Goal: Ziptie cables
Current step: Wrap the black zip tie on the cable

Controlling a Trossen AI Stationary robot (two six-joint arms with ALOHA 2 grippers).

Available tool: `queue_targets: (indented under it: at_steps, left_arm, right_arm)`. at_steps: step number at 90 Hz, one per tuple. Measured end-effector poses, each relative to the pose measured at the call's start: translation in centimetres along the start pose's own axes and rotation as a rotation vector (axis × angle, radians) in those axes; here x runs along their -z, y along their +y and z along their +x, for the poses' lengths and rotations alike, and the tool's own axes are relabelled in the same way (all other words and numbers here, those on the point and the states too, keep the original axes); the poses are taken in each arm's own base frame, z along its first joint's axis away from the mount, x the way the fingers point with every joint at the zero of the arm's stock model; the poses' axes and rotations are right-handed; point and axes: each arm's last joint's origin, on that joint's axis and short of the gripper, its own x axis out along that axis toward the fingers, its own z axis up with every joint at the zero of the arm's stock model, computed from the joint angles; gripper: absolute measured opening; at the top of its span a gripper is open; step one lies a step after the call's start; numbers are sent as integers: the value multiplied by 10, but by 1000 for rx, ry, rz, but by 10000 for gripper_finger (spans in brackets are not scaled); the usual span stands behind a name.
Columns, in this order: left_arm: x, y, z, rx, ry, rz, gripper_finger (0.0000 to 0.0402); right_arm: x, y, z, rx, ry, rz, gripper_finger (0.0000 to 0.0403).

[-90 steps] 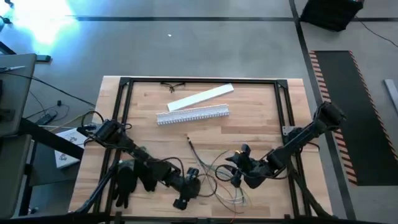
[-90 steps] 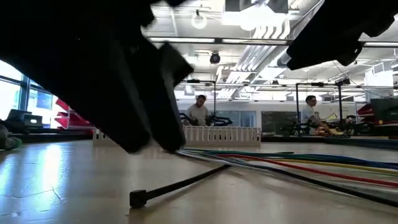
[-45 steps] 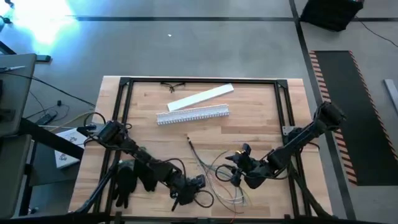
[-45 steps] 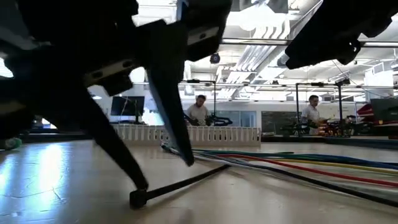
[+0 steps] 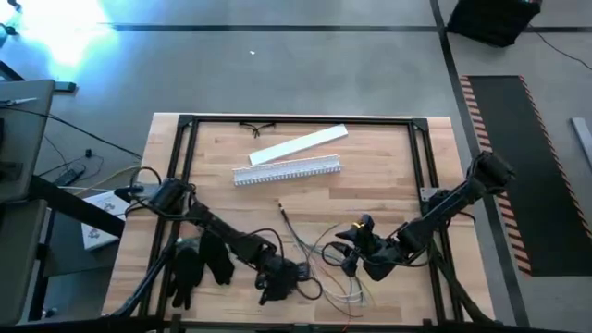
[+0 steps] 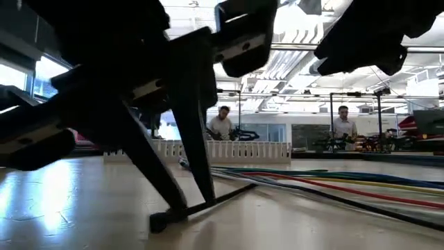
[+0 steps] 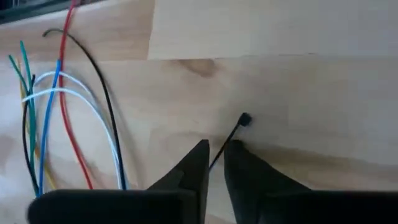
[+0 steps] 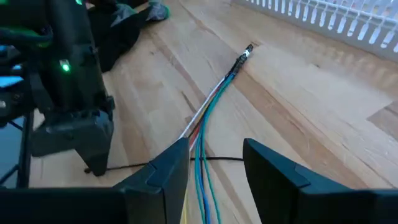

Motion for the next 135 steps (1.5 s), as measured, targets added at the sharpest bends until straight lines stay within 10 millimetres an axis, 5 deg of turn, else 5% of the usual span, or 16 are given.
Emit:
queue_targets:
  at_steps: [36, 69, 116, 135]
  left_arm:
    - [1, 3, 3, -34, -3, -138, 0]
    - [2, 16, -11, -155, -21, -496, 0]
    - [-7, 35, -33, -336, -84, -735, 0]
    - [3, 25, -28, -395, -93, -843, 0]
  right_arm:
    - [-1, 1, 0, -6, -12, 12, 138]
    - [-1, 1, 0, -9, -9, 13, 138]
    - [-1, 1, 0, -14, -4, 15, 138]
    - [10, 8, 1, -55, 39, -41, 138]
